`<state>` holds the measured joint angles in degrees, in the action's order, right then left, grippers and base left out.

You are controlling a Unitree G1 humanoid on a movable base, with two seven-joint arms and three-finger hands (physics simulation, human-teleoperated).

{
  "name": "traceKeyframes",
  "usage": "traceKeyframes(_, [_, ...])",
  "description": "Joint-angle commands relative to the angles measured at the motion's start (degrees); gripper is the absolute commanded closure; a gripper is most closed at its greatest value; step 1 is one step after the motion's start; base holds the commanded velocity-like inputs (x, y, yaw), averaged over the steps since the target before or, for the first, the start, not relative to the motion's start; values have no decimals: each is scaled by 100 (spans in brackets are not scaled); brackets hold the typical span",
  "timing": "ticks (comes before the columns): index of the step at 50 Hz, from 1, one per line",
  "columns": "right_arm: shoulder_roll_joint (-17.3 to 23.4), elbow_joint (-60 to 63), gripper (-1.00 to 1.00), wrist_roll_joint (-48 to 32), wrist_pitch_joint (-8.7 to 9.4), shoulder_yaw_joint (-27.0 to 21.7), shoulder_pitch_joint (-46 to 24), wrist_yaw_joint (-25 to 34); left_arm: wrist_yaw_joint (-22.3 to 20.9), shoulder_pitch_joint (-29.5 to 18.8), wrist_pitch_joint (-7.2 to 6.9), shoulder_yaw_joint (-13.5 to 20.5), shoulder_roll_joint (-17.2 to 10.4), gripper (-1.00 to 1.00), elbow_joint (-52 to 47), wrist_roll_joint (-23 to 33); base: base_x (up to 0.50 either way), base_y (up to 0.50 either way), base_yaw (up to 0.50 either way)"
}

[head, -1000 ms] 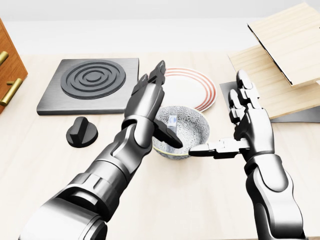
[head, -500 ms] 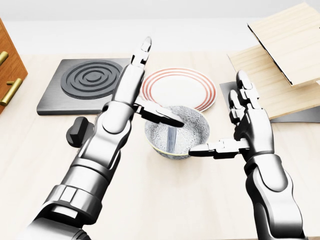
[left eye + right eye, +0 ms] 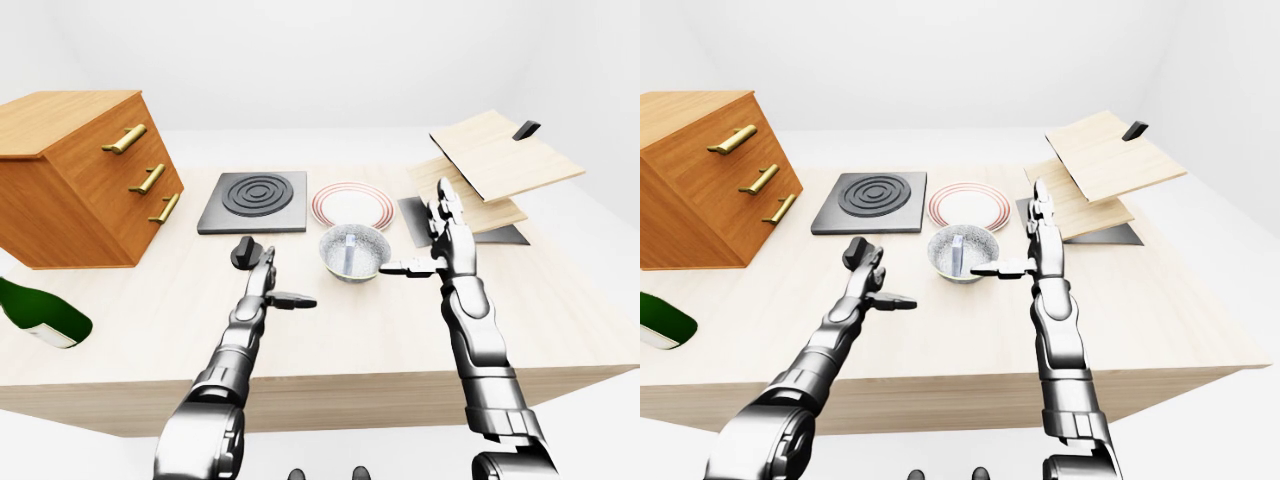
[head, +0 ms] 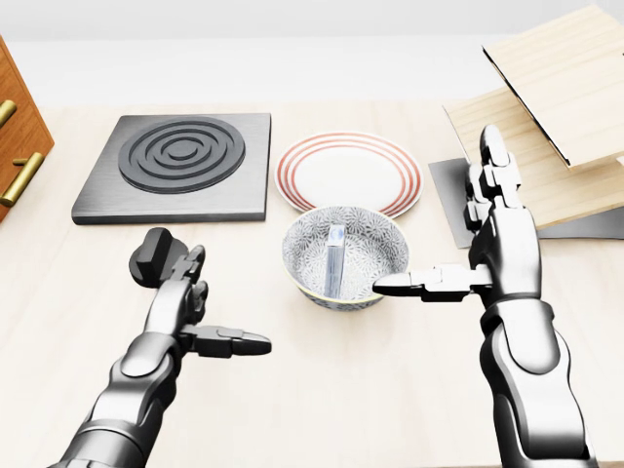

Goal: Pick up the cream cheese and put it in the bowl.

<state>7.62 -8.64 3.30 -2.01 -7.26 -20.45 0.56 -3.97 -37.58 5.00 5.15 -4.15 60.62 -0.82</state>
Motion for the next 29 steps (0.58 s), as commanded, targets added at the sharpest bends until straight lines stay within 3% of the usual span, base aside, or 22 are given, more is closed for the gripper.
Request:
traceKeyframes(1, [28,-131,-100,-100,-299,17,-37,48,-232,216,0,119,-117,-100,108,-686,0,0,0])
traceKeyframes(10, [69,-206,-100,-143,-299,48,-65,386,-77,209,0,83,-108,-100,-149,-740,0,0,0])
traceKeyframes(25, [57,-199,-100,-145,-299,34,-67,540,500,1167,0,-224,179,-100,-4526,-772,0,0,0])
traceKeyframes(29, [61,-201,-100,-149,-299,38,-68,567,525,1298,0,-296,306,-100,-4446,-549,0,0,0])
